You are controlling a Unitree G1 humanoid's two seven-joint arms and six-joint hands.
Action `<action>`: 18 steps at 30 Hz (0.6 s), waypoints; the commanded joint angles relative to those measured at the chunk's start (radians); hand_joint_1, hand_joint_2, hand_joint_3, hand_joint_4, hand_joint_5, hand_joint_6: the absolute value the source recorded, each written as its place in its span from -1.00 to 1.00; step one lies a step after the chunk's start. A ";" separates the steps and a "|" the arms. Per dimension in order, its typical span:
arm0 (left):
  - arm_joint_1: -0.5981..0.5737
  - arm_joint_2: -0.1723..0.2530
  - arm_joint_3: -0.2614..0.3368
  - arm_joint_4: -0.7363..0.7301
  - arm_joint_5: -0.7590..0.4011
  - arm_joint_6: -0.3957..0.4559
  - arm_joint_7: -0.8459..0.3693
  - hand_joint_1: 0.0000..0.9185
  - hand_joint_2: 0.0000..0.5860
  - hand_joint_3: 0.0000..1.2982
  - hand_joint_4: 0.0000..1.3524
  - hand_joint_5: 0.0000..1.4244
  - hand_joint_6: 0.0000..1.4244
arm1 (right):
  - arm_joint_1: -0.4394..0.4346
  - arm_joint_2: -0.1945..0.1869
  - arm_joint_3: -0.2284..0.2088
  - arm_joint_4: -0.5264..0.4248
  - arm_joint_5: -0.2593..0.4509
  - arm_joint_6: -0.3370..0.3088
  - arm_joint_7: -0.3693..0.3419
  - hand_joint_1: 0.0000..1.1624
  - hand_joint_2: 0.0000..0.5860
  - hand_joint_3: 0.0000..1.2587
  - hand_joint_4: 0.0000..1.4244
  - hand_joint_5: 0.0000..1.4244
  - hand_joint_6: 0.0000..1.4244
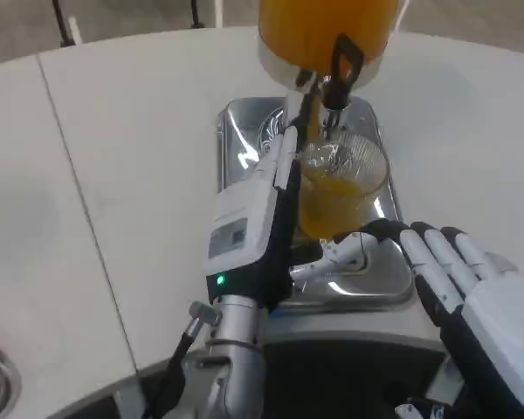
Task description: Grasp the cup under the faucet to collect the drink, then remove the cup.
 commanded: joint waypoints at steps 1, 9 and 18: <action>-0.024 -0.031 -0.006 0.048 -0.016 0.010 0.002 -0.58 -0.87 -1.00 -1.00 -0.82 -0.79 | 0.007 0.002 -0.016 -0.002 0.022 0.013 0.027 0.46 0.13 -1.00 -1.00 -1.00 -0.87; -0.046 -0.065 -0.011 0.092 -0.024 0.041 0.035 -0.58 -0.87 -1.00 -1.00 -0.76 -0.74 | -0.019 0.010 -0.020 0.004 0.019 0.029 0.051 0.41 0.15 -1.00 -1.00 -1.00 -0.87; -0.070 -0.094 -0.032 0.144 -0.017 0.063 0.062 -0.41 -0.87 -1.00 -1.00 -0.65 -0.62 | -0.043 0.019 -0.024 0.014 0.020 0.060 0.079 0.39 0.13 -1.00 -1.00 -1.00 -0.85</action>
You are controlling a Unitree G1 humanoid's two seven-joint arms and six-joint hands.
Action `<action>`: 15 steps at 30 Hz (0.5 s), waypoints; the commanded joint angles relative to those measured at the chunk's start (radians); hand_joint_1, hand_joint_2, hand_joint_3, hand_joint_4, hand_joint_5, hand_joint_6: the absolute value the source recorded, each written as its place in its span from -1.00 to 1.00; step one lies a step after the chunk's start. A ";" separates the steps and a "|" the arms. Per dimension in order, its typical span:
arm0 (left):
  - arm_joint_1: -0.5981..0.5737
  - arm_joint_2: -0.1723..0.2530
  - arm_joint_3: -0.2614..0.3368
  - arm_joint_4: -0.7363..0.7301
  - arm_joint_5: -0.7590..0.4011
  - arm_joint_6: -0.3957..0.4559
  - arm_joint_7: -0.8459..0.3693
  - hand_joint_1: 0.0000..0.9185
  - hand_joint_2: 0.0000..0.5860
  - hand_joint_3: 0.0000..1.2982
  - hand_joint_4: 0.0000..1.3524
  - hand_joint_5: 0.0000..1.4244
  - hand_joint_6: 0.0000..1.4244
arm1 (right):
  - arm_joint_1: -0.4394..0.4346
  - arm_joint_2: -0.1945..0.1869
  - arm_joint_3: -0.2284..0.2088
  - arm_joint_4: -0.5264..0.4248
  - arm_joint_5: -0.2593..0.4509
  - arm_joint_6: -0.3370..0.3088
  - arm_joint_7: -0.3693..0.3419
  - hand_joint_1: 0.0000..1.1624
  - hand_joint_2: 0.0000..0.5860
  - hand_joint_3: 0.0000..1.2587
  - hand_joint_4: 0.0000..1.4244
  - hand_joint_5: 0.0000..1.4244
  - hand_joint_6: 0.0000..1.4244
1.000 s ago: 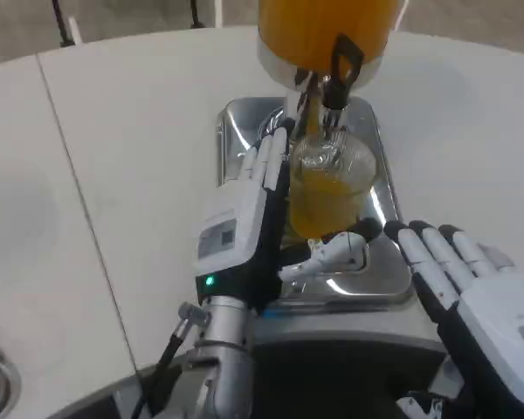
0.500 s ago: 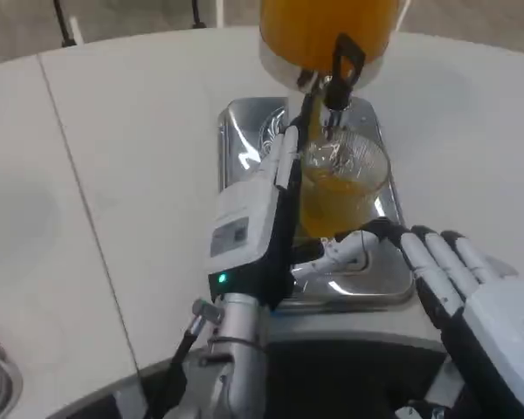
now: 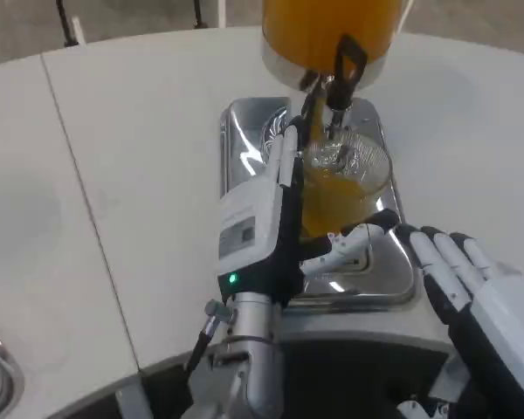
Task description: Grasp the cup under the faucet to collect the drink, then remove the cup.
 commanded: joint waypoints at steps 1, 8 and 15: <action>-0.019 -0.038 -0.029 0.055 0.006 0.024 0.001 -0.38 -0.86 -1.00 -1.00 -0.62 -0.59 | -0.006 0.002 -0.010 0.008 0.000 0.017 0.020 0.39 0.13 -1.00 -1.00 -1.00 -0.85; -0.074 -0.108 -0.043 0.149 -0.003 0.058 0.049 -0.23 -0.85 -0.82 -0.74 -0.20 0.06 | -0.023 -0.012 -0.075 -0.022 0.021 0.057 0.070 0.37 0.11 -1.00 -1.00 -1.00 -0.84; -0.144 -0.185 -0.041 0.283 -0.051 0.062 0.069 -0.18 -0.85 -0.51 -0.37 0.12 0.45 | -0.063 -0.011 -0.113 -0.026 0.025 0.075 0.114 0.30 0.11 -1.00 -1.00 -1.00 -0.84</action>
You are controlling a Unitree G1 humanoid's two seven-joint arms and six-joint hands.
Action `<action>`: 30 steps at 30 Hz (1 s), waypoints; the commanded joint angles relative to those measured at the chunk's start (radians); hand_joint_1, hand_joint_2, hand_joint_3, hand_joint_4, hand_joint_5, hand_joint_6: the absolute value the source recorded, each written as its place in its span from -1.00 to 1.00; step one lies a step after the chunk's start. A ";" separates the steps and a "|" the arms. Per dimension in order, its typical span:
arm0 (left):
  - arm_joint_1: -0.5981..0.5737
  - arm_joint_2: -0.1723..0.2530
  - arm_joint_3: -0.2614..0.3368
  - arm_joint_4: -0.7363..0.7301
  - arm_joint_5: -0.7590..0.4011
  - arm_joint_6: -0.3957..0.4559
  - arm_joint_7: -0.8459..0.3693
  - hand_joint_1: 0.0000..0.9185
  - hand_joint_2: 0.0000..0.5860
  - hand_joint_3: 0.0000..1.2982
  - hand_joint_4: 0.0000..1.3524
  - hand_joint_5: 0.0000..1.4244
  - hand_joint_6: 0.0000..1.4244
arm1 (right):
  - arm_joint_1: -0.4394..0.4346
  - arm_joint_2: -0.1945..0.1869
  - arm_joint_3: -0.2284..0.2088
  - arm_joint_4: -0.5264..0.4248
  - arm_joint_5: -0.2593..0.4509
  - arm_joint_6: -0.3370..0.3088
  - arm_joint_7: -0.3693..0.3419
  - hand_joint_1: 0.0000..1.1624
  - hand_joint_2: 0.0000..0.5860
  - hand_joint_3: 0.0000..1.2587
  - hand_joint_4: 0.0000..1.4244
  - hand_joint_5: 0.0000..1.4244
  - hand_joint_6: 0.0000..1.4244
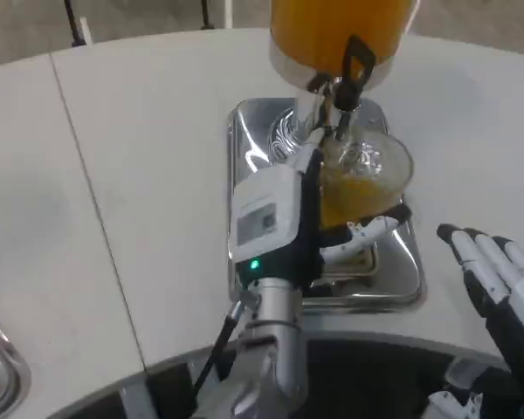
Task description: Grasp the cup under the faucet to collect the drink, then remove the cup.
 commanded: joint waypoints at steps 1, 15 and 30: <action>-0.007 -0.129 -0.014 0.096 -0.039 0.022 -0.020 -0.18 -0.85 -0.48 -0.32 0.16 0.49 | -0.024 -0.001 -0.028 -0.016 0.013 0.011 0.028 0.30 0.11 -1.00 -1.00 -1.00 -0.83; -0.023 -0.152 0.022 0.178 -0.113 -0.064 0.230 0.12 -0.70 0.67 0.81 1.00 1.00 | -0.080 -0.011 -0.020 0.025 0.022 0.047 0.075 0.24 0.13 -1.00 -1.00 -1.00 -0.82; -0.004 -0.082 0.000 0.166 -0.110 -0.141 0.260 0.21 -0.70 0.76 0.83 1.00 1.00 | -0.119 -0.022 0.021 0.074 0.041 0.065 0.050 0.23 0.12 -1.00 -1.00 -1.00 -0.82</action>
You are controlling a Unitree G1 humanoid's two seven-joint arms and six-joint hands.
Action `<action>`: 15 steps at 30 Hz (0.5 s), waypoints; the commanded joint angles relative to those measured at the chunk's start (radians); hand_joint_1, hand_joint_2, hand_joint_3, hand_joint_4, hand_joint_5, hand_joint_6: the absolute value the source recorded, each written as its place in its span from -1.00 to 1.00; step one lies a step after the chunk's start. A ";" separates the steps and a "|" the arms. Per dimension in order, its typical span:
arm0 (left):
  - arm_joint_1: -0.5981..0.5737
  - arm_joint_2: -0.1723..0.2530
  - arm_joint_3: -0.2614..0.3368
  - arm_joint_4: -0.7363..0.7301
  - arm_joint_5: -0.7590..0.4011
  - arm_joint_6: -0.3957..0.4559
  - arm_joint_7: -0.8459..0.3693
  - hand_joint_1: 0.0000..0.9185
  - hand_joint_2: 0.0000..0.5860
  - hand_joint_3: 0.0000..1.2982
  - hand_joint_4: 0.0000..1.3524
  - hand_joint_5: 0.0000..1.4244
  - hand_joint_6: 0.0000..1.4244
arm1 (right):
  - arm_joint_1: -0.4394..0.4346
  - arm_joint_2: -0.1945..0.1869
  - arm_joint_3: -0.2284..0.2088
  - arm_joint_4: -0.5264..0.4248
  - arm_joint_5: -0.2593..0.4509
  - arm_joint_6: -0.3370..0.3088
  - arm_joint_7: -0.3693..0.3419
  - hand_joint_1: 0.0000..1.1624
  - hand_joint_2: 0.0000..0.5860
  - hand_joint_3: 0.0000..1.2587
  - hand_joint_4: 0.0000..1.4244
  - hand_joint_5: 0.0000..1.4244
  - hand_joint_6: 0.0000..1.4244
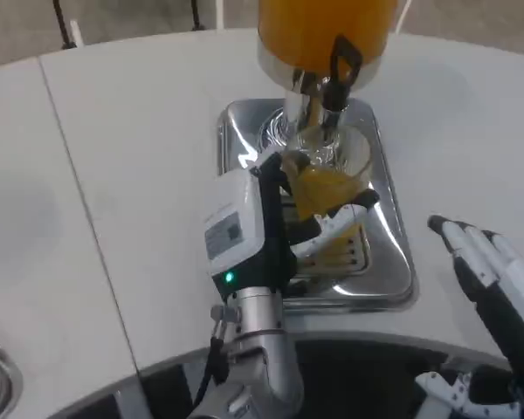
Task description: Grasp the cup under the faucet to collect the drink, then remove the cup.
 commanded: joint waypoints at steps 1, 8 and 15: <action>0.043 -0.066 -0.009 -0.016 -0.002 -0.024 -0.002 0.22 -0.70 0.77 0.83 1.00 1.00 | -0.011 -0.005 0.020 0.021 0.003 0.006 -0.013 0.23 0.12 -1.00 -1.00 -1.00 -0.82; 0.068 -0.027 -0.014 -0.068 0.021 -0.033 0.015 0.22 -0.70 0.77 0.85 1.00 1.00 | -0.010 -0.011 0.040 0.028 0.005 -0.003 -0.032 0.23 0.13 -1.00 -1.00 -1.00 -0.82; 0.103 0.028 -0.022 -0.131 0.056 -0.050 0.025 0.23 -0.70 0.77 0.83 1.00 1.00 | 0.000 -0.035 0.055 0.015 -0.003 -0.040 -0.068 0.24 0.16 -1.00 -1.00 -1.00 -0.82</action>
